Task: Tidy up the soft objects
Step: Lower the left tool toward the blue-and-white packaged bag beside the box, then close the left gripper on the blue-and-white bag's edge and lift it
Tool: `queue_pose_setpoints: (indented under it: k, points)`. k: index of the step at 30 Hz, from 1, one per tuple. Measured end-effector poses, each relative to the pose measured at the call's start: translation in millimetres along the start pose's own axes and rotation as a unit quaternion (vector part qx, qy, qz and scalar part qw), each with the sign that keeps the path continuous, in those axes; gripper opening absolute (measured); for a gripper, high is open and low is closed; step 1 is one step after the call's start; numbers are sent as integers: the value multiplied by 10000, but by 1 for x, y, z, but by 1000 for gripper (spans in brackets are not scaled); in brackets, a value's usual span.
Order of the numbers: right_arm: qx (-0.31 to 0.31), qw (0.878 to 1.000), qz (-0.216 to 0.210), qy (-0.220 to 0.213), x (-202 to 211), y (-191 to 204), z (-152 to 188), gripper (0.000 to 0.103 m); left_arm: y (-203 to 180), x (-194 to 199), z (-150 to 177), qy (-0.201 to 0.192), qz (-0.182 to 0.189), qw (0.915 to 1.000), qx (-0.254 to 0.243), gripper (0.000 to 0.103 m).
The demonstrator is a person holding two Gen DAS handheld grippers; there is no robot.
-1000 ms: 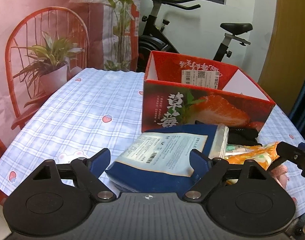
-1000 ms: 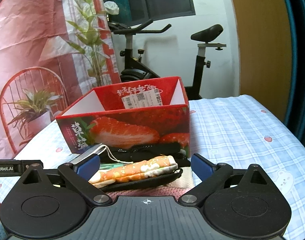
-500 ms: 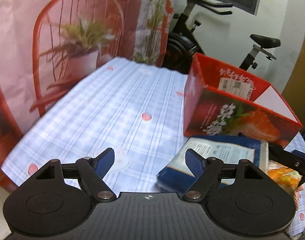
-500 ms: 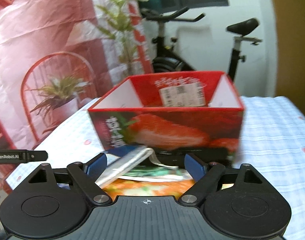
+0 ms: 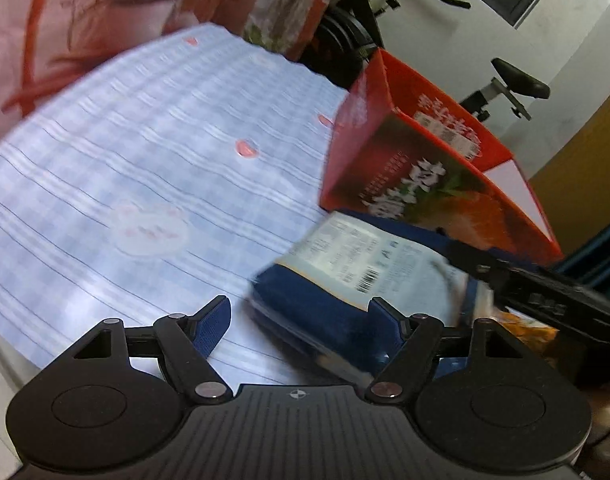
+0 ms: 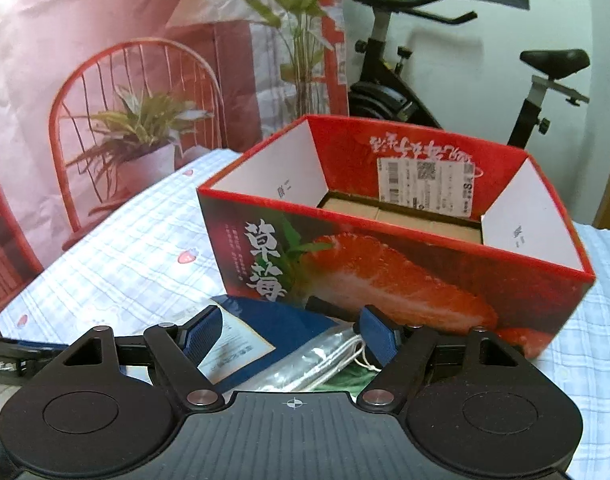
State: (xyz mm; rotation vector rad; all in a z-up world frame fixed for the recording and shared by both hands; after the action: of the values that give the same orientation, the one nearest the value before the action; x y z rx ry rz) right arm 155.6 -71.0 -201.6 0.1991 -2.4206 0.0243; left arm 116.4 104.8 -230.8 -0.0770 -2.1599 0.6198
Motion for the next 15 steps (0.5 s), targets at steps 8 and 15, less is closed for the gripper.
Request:
queue_pose_setpoints:
  k: [8, 15]
  points:
    - [-146, 9990, -192, 375, -19, -3, 7, 73, 3, -31, 7, 522, 299, 9964, 604, 77]
    - [-327, 9974, -426, 477, -19, -5, 24, 64, -3, -45, 8, 400, 165, 9982, 422, 74]
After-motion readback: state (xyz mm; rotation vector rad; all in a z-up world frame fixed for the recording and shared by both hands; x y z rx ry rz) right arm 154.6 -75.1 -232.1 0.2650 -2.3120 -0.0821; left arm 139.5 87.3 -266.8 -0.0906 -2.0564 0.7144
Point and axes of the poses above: each gripper's, at about its wrist camera, not at the fingertips, and x roughly against the way its jaws point, y to its left, z to its underside, the point moved 1 cm from there along -x, roughly the way its jaws point, and after that the axes turned 6 degrees about x, right-handed, at the moved point
